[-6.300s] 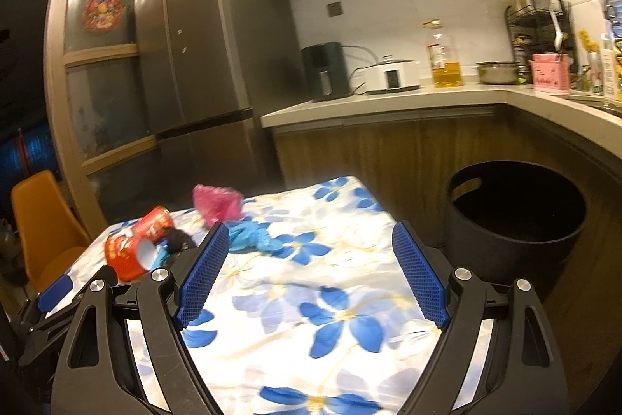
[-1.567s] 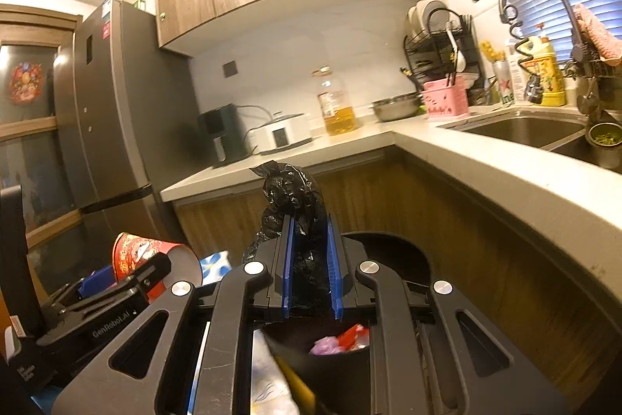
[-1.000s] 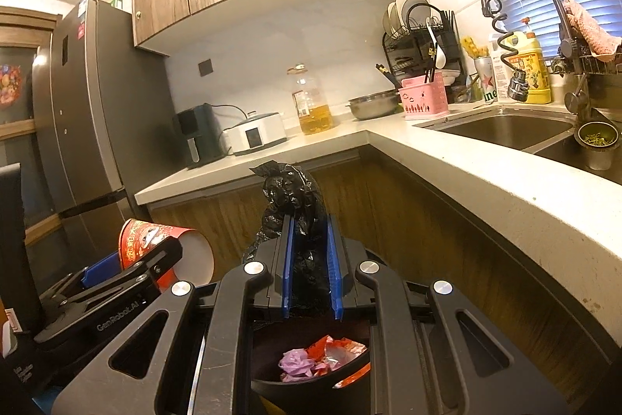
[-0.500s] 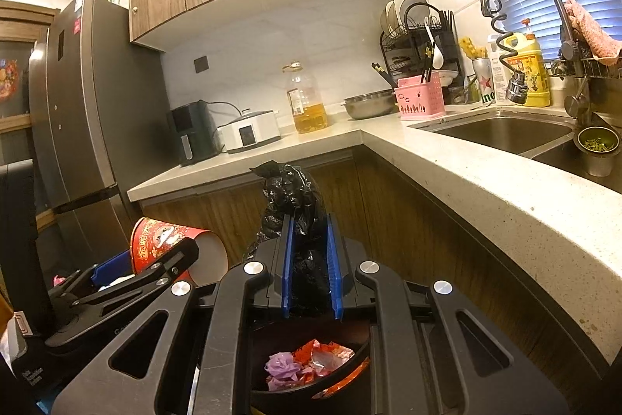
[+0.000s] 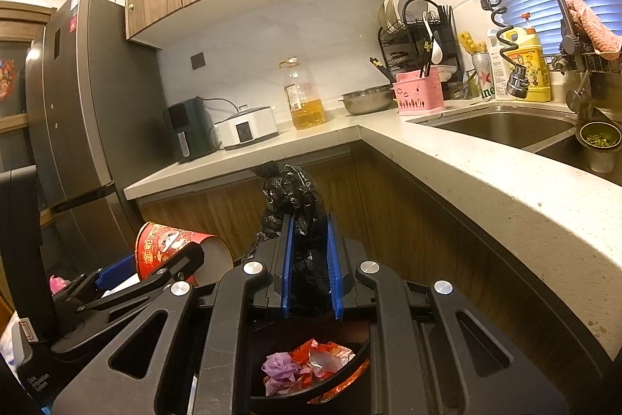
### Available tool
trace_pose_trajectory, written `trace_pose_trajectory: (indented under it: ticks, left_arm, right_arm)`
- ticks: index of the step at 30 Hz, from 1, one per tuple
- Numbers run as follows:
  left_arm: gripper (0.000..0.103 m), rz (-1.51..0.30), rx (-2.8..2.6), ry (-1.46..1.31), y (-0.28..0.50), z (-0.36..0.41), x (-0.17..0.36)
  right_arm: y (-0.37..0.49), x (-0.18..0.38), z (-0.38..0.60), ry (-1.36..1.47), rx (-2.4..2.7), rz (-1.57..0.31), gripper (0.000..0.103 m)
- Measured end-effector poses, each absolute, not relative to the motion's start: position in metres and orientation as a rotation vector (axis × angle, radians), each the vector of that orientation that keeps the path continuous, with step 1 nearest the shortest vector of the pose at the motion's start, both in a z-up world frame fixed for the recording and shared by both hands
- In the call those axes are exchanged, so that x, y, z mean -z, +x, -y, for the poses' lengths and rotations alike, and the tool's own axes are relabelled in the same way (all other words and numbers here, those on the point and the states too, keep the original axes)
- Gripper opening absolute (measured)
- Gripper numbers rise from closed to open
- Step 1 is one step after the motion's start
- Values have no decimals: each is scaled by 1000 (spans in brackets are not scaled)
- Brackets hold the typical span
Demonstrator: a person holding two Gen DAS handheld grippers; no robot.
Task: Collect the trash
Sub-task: 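Carry the red cup and black bag with both tools over the black bin, then open both tools to drop the cup and bag into the black bin, then move both tools back toward the remaining trash on the table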
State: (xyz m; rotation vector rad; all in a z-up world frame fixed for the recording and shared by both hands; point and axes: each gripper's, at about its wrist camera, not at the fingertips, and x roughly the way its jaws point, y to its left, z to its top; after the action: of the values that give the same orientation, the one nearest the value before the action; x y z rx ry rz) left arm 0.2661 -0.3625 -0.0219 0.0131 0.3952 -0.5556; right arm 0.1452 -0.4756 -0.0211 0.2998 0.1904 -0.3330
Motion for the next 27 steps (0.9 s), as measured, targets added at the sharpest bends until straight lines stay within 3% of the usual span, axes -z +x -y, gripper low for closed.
trace_pose_trajectory:
  ticks: [11,21,27]
  left_arm:
    - [84,-422,561,-3,277,364,32]
    - [92,-454,531,-43,285,353,38]
    - [96,-447,486,-45,277,337,37]
  right_arm:
    - [153,26,481,308,319,-199,19]
    - [159,35,487,342,310,-230,36]
    - [150,34,481,340,312,-229,55]
